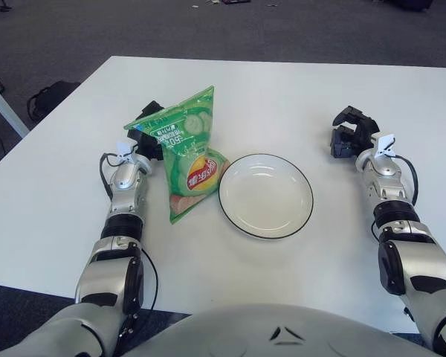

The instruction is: Put the snack into the plate.

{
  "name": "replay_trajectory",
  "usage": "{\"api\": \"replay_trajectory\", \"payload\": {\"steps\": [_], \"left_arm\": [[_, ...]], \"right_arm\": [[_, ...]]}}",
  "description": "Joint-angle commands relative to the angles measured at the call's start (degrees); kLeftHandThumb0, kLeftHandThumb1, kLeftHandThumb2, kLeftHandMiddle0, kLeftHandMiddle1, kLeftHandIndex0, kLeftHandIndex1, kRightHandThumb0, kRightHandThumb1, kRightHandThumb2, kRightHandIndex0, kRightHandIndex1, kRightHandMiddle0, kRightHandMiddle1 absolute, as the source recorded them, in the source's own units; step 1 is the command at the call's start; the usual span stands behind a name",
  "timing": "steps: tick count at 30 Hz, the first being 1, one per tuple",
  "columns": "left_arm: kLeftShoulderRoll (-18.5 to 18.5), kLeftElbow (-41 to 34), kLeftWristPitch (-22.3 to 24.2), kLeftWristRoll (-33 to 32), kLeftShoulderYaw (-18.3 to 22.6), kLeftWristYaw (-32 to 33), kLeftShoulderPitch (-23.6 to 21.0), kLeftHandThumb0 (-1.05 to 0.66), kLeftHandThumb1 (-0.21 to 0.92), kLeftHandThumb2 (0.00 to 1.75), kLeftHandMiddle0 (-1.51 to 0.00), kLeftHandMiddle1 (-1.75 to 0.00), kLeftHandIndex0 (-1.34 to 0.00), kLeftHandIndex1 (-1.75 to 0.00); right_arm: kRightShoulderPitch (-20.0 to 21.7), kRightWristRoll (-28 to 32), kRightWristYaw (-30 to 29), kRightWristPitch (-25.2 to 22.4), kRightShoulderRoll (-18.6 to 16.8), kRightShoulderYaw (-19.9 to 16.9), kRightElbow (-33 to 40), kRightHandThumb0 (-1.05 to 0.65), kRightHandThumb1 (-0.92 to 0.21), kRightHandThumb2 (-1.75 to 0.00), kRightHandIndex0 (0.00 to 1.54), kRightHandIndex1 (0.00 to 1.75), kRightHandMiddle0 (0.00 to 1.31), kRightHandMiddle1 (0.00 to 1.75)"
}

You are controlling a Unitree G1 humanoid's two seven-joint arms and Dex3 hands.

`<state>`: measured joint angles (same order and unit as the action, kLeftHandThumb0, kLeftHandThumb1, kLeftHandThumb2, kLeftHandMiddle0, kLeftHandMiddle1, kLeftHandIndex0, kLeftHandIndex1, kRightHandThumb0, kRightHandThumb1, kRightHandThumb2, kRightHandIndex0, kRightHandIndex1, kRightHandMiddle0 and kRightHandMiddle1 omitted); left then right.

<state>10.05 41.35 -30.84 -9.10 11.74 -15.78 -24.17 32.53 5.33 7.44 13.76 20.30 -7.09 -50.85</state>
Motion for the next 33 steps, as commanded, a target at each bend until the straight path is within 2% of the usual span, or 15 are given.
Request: {"api": "replay_trajectory", "payload": {"steps": [1,33], "left_arm": [[-2.16,4.56,0.45,0.23,-0.62,-0.19,6.59,-0.49,0.29,1.35,-1.13,-1.75,-0.63,-1.75],[-1.97,4.30,0.82,0.68,-0.15,1.71,6.56,-0.49,0.29,1.35,-1.15,-1.75,-0.63,-1.75]], "right_arm": [[-3.40,-2.17,0.33,-3.21,-1.20,1.50,-3.10,-0.01,-0.04,-1.65,0.83,1.75,0.58,1.75],[-3.45,-2.33,0.34,-3.76,-1.44,1.73,-2.68,-0.01,-0.06,-1.62,0.81,1.75,0.56,1.75]]}}
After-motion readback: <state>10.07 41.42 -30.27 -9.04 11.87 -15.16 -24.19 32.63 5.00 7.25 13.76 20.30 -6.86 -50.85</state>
